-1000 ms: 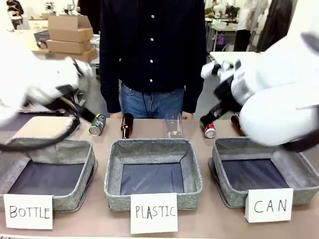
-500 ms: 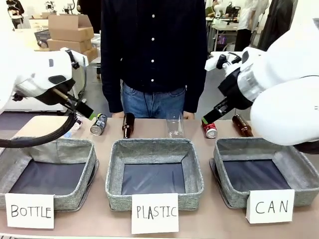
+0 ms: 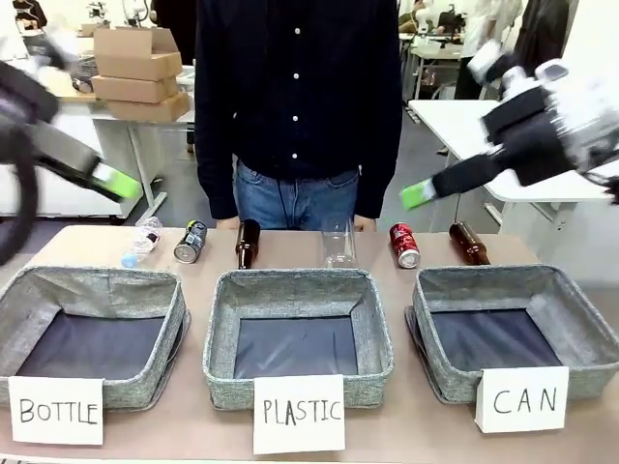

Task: Sort the can waste into the basket.
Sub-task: Pick up the can waste from the table and place it in the right Fabric basket.

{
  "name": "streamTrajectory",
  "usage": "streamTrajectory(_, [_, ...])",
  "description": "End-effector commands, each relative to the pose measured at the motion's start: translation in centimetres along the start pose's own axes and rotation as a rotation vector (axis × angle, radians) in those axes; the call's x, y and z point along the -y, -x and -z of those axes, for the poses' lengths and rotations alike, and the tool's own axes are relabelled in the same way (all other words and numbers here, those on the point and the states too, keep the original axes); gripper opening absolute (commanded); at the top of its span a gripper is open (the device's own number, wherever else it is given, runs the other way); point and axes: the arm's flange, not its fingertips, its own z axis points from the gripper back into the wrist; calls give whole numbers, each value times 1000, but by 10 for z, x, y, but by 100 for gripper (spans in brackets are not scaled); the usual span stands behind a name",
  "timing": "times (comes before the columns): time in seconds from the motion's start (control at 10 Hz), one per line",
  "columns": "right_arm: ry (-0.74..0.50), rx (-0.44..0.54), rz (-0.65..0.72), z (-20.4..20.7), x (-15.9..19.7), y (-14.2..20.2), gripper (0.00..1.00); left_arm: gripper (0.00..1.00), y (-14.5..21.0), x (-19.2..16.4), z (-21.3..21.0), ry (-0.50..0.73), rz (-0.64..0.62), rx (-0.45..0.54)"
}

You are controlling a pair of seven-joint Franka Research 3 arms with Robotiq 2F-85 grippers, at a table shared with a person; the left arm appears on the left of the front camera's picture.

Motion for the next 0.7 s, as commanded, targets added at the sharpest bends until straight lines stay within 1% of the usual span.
streamTrajectory(0.0, [-309,290,426,-56,15,37,100,100,32,-38,-25,178,-240,166])
streamTrajectory(0.1, [-265,345,436,-72,18,47,100,100,42,-47,-25,245,-255,290])
streamTrajectory(0.2, [-194,384,462,-81,20,53,100,100,49,-57,-18,263,-294,358])
streamTrajectory(0.3, [-107,371,495,-82,21,55,100,100,53,-72,-8,296,-377,385])
streamTrajectory(0.4, [108,277,511,-76,17,54,100,100,45,-83,11,233,-464,346])
streamTrajectory(0.5, [-227,352,412,-110,39,22,100,100,60,-67,-37,289,-340,359])
streamTrajectory(0.6, [-227,352,412,-110,39,22,100,100,60,-67,-37,289,-340,359])
